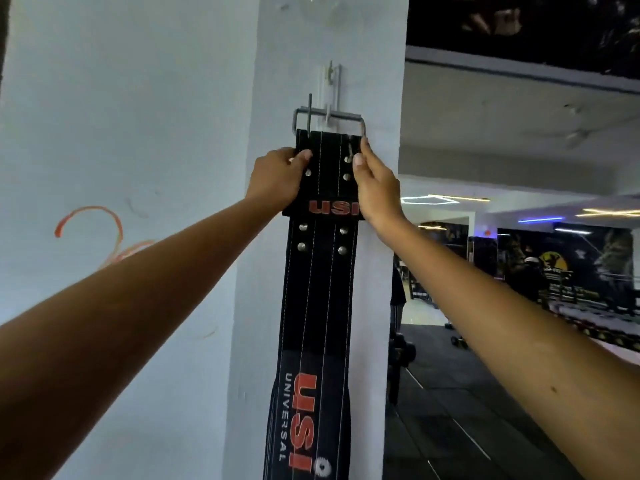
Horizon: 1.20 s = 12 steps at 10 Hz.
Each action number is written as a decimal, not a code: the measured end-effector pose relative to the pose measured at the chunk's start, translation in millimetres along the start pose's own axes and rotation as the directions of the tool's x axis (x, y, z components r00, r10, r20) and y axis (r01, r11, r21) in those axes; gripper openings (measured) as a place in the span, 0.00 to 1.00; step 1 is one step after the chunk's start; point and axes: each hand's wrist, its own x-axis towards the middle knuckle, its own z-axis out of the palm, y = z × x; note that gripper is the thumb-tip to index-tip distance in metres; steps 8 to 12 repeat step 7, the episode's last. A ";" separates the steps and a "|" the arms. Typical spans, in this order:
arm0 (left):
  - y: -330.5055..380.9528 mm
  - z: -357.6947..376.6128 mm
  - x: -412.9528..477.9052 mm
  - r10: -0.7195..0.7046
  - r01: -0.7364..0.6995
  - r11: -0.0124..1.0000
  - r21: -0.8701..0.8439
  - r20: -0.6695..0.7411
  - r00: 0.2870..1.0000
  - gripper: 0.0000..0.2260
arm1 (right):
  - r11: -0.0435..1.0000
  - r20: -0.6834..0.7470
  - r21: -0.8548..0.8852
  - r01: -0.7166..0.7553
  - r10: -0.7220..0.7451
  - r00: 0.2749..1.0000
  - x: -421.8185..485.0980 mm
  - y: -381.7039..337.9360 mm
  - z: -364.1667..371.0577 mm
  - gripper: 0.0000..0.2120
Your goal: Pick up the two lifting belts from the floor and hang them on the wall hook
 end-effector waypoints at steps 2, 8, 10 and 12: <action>-51.5 7.1 -108.5 0.352 -0.344 0.883 0.319 0.034 0.935 0.25 | 0.918 -0.037 -0.382 0.104 -0.128 0.991 -105.0 30.7 27.2 0.32; -74.3 -37.1 -222.1 0.146 -0.240 0.914 0.327 0.285 0.947 0.27 | 0.721 0.195 -0.687 0.086 0.069 0.978 -216.1 22.8 6.0 0.28; -74.3 -37.1 -222.1 0.146 -0.240 0.914 0.327 0.285 0.947 0.27 | 0.721 0.195 -0.687 0.086 0.069 0.978 -216.1 22.8 6.0 0.28; -74.3 -37.1 -222.1 0.146 -0.240 0.914 0.327 0.285 0.947 0.27 | 0.721 0.195 -0.687 0.086 0.069 0.978 -216.1 22.8 6.0 0.28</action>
